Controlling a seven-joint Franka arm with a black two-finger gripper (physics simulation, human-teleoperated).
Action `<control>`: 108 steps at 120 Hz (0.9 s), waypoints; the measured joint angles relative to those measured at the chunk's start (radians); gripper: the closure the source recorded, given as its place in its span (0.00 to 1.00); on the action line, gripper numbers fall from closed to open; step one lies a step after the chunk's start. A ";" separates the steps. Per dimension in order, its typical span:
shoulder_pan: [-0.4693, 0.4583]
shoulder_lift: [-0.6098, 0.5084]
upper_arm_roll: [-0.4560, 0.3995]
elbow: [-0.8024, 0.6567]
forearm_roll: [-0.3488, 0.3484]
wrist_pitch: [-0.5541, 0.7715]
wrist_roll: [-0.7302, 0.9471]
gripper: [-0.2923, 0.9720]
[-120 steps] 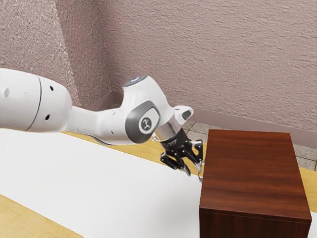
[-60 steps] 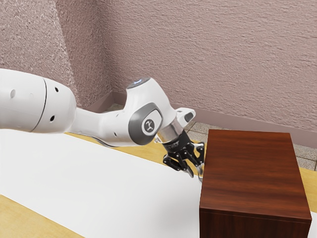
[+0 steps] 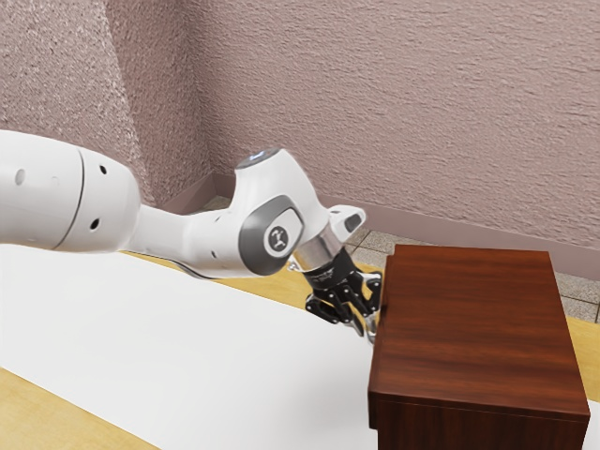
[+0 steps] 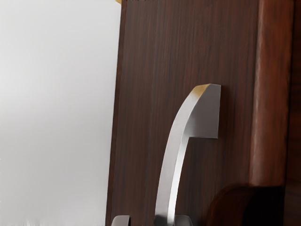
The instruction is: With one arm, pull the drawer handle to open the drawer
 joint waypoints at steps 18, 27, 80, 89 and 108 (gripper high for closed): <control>0.004 -0.003 0.003 -0.004 0.002 0.000 0.001 0.76; 0.007 -0.004 0.003 -0.005 0.003 0.000 0.003 0.76; 0.008 -0.035 0.016 -0.046 0.007 0.000 0.014 0.80; 0.008 -0.040 0.024 -0.052 0.009 0.000 0.015 0.81; 0.009 -0.054 0.029 -0.068 0.012 0.000 0.015 0.82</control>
